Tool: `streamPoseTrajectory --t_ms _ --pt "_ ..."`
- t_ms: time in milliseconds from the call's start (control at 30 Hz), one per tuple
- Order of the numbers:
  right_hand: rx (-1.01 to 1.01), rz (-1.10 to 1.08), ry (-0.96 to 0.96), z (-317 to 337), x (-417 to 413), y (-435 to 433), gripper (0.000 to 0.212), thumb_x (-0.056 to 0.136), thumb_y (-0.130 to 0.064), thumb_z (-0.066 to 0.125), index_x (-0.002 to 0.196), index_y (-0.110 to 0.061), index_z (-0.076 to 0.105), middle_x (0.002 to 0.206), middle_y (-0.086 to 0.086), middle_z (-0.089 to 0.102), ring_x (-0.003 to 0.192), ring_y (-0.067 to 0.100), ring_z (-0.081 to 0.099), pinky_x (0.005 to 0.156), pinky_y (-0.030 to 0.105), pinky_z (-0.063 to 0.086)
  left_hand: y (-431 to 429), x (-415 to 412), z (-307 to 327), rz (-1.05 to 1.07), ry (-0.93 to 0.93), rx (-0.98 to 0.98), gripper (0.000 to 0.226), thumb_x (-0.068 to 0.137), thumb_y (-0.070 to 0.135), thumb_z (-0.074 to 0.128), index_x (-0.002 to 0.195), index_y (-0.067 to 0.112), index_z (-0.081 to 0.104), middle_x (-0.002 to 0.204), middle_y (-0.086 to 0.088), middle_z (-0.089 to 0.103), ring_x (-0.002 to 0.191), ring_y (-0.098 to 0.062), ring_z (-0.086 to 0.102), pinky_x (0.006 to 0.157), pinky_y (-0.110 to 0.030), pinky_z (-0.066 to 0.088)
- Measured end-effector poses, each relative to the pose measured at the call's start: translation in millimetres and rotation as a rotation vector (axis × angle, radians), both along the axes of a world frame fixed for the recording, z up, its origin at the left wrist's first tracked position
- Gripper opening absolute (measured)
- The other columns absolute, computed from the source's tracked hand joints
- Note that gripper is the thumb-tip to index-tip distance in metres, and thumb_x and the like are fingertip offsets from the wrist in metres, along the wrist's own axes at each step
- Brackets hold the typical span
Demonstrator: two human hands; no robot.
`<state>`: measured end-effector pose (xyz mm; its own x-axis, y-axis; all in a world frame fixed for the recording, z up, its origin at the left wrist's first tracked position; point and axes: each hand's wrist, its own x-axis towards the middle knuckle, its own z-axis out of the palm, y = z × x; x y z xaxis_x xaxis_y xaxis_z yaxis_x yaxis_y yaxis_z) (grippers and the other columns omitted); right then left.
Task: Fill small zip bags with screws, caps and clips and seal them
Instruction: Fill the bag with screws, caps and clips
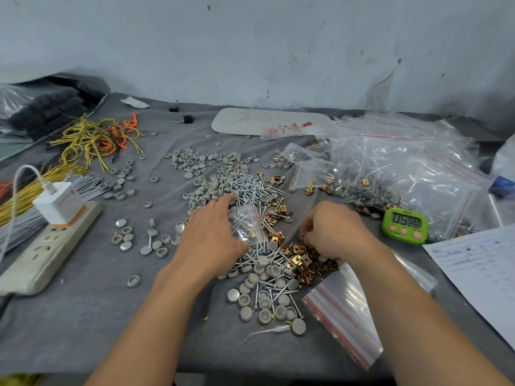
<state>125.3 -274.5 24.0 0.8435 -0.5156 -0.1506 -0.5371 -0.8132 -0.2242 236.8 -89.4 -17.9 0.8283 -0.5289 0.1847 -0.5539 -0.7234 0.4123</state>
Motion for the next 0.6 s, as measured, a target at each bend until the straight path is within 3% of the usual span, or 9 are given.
streamPoseTrajectory --t_ms 67,133,267,367,500,600 --pt "0.15 -0.023 -0.196 -1.0 -0.8 -3.4 0.019 0.094 -0.017 0.07 0.081 -0.031 0.069 0.085 -0.007 0.07 0.079 0.015 0.067 0.066 0.025 0.052 -0.3 0.7 -0.4 -0.003 -0.007 0.0 0.099 0.075 0.056 0.081 0.154 0.033 0.026 0.144 0.006 0.05 0.128 -0.02 0.05 0.104 -0.04 0.044" --pt "0.262 -0.025 -0.391 -1.7 -1.9 -2.7 0.023 0.091 -0.015 0.074 0.076 -0.031 0.068 0.079 -0.009 0.07 0.073 0.011 0.067 0.055 0.017 0.044 -0.9 0.2 -0.4 -0.009 -0.004 0.0 0.099 0.074 0.059 0.081 0.153 0.033 0.028 0.142 0.006 0.051 0.127 -0.021 0.051 0.104 -0.041 0.046" --pt "0.394 0.026 -0.551 -0.6 2.4 12.6 0.025 0.082 -0.011 0.084 0.07 -0.031 0.075 0.069 -0.013 0.074 0.063 0.001 0.069 0.056 0.013 0.05 -0.4 -2.1 2.0 -0.016 0.02 -0.017 0.099 0.073 0.055 0.083 0.153 0.036 0.028 0.139 0.009 0.051 0.125 -0.019 0.051 0.103 -0.041 0.048" --pt "0.433 0.039 -0.604 -2.5 8.6 23.6 0.022 0.078 -0.008 0.086 0.071 -0.028 0.08 0.067 -0.015 0.074 0.062 0.002 0.071 0.062 0.018 0.059 0.5 -4.2 5.8 -0.022 0.057 -0.082 0.099 0.07 0.048 0.085 0.153 0.039 0.031 0.137 0.013 0.051 0.125 -0.015 0.051 0.102 -0.038 0.047" --pt "0.437 0.081 -0.665 -6.7 13.1 32.1 0.026 0.077 -0.003 0.083 0.071 -0.028 0.078 0.064 -0.016 0.073 0.059 0.0 0.069 0.055 0.011 0.051 1.5 -6.4 10.9 -0.051 0.13 -0.149 0.097 0.069 0.04 0.087 0.15 0.042 0.034 0.131 0.015 0.052 0.117 -0.009 0.052 0.096 -0.032 0.045" --pt "0.44 0.092 -0.675 -7.3 13.5 34.4 0.023 0.077 -0.004 0.084 0.073 -0.026 0.078 0.066 -0.013 0.074 0.062 0.003 0.071 0.061 0.019 0.058 3.5 -8.3 14.7 -0.086 0.194 -0.191 0.095 0.067 0.042 0.087 0.147 0.047 0.036 0.119 0.02 0.049 0.105 -0.005 0.051 0.087 -0.026 0.04"
